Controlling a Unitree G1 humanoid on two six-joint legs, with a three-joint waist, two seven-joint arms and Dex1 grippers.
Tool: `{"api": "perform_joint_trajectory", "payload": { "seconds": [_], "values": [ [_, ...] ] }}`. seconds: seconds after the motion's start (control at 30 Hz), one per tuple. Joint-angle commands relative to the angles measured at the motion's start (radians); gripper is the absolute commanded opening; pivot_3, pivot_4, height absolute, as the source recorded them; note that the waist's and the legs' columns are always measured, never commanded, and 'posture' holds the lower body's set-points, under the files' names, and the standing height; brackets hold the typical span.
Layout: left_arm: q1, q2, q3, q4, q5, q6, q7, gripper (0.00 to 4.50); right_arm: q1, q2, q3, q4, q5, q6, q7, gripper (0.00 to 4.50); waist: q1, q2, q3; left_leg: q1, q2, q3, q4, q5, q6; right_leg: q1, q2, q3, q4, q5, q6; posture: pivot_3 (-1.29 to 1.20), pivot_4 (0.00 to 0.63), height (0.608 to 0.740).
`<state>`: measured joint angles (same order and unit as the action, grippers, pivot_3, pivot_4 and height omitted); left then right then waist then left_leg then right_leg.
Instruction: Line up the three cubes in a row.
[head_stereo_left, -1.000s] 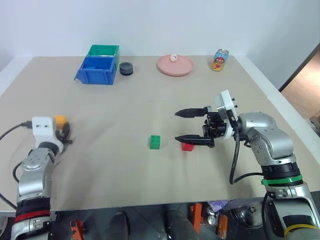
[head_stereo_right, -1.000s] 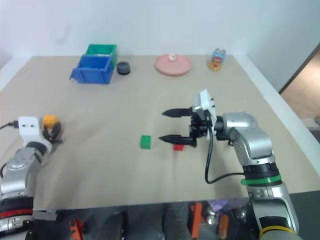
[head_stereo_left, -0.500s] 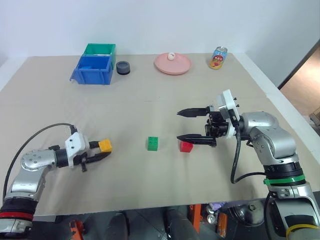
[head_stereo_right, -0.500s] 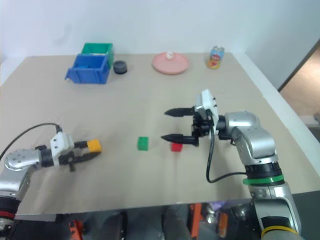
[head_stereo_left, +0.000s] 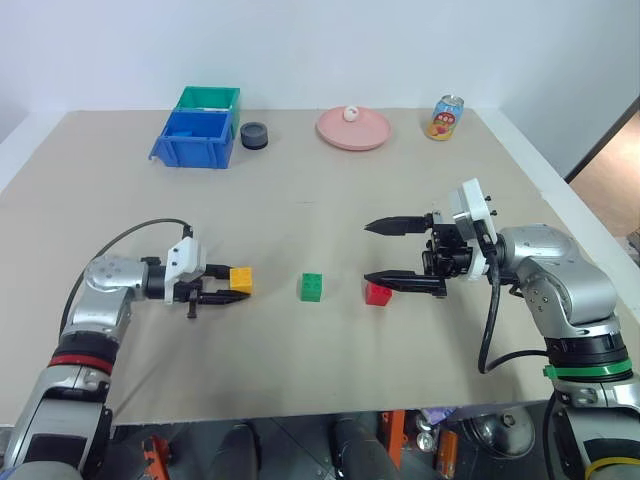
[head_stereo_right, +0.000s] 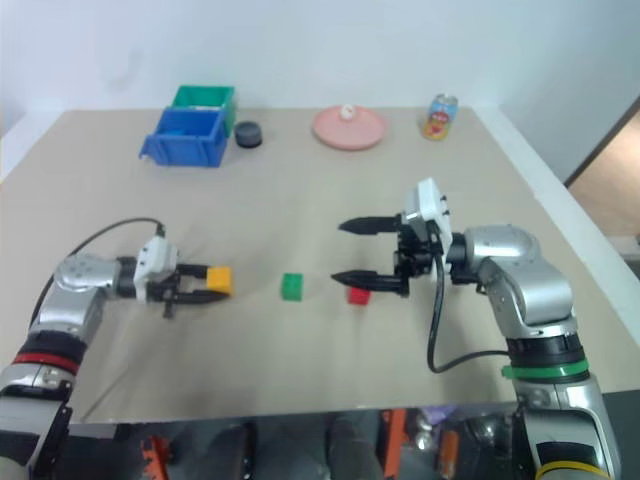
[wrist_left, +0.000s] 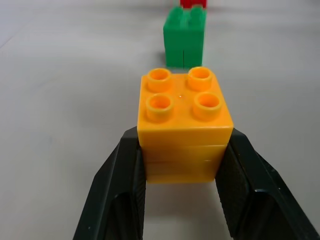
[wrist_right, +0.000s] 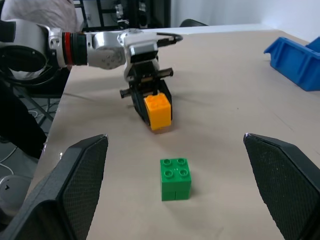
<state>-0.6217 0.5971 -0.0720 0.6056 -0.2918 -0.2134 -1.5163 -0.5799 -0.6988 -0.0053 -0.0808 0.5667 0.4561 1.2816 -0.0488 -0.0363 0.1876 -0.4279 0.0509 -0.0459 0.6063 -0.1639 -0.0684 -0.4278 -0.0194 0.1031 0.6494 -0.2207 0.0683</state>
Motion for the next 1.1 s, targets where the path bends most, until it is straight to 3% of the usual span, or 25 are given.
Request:
{"api": "perform_joint_trajectory", "payload": {
  "seconds": [0.03, 0.47, 1.1],
  "values": [
    [-0.041, -0.014, -0.003, 0.036, -0.003, 0.01, -0.045, 1.33, 0.004, -0.018, -0.038, -0.05, 0.026, 0.004, -0.007, 4.5, -0.001, 0.0, 0.0, 0.0, 0.0, 0.0, 0.0, 0.0, 0.0, 0.0, 0.0, 0.0, 0.0, 0.001, 0.001, 0.0, 0.15, 0.736],
    [-0.121, -0.051, 0.004, 0.229, 0.054, -0.077, -0.077, 1.33, 0.039, -0.053, -0.061, -0.093, 0.053, 0.034, -0.03, 4.5, 0.0, 0.0, 0.0, 0.0, 0.0, -0.001, 0.0, 0.0, 0.0, 0.0, 0.001, 0.0, 0.0, 0.002, 0.003, 0.0, 0.15, 0.736],
    [-0.126, -0.083, 0.014, 0.288, 0.065, -0.136, -0.056, 1.33, 0.04, -0.061, -0.066, -0.105, 0.063, 0.052, -0.039, 4.5, 0.001, 0.0, 0.0, 0.0, 0.0, -0.002, 0.001, 0.0, 0.0, 0.001, 0.001, 0.0, 0.001, 0.002, 0.004, 0.0, 0.15, 0.736]
  ]
}}
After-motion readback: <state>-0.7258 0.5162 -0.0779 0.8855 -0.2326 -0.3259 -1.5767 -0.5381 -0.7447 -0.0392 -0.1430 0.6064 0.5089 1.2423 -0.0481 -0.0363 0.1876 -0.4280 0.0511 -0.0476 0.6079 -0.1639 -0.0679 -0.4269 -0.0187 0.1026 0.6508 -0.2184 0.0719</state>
